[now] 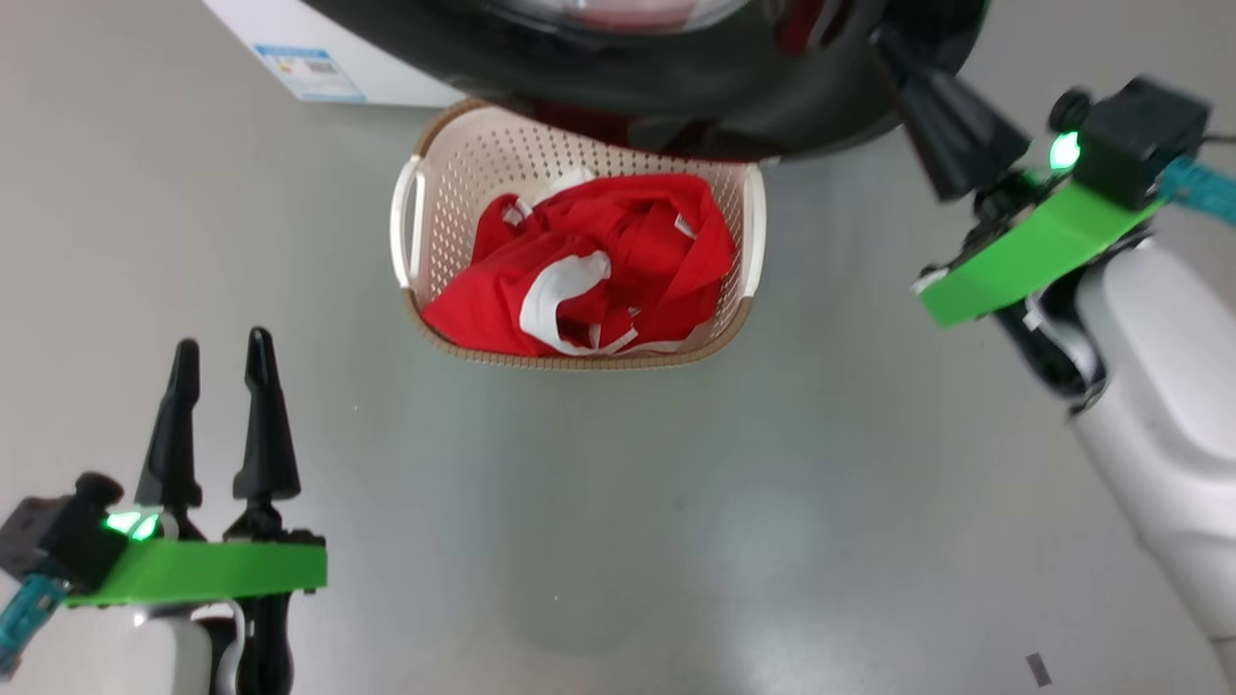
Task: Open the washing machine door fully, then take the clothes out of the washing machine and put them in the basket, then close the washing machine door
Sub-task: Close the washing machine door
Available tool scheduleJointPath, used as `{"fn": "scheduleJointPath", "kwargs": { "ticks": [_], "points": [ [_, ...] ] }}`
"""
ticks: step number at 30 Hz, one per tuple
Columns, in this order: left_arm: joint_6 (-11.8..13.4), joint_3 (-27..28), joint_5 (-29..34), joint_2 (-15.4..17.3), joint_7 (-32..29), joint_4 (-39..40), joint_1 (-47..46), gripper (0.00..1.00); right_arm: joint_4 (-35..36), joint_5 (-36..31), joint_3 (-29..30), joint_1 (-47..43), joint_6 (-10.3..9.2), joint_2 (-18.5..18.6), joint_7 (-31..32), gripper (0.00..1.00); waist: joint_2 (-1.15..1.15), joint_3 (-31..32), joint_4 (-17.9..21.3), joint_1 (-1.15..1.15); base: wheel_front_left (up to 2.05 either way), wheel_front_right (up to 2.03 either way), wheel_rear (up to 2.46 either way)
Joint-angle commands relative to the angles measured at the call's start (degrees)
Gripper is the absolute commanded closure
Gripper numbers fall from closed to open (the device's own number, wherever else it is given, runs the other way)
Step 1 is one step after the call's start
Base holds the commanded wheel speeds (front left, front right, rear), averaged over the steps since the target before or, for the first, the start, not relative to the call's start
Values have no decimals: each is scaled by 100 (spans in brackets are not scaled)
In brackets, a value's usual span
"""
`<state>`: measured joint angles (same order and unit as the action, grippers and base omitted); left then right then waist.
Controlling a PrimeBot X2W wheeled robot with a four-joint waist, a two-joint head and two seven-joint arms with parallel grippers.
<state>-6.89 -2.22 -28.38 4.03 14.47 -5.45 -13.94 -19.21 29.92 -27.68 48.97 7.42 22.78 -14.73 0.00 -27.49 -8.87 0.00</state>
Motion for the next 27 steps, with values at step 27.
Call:
{"fn": "scheduleJointPath", "kwargs": {
  "ticks": [27],
  "points": [
    [-58, -96, -114, -65, 52, 118, -539, 0, -769, 462, -82, 1951, 7, 970, -27, 100, 0, -829, -755, 0, 0, 0, 0]
  ]
}}
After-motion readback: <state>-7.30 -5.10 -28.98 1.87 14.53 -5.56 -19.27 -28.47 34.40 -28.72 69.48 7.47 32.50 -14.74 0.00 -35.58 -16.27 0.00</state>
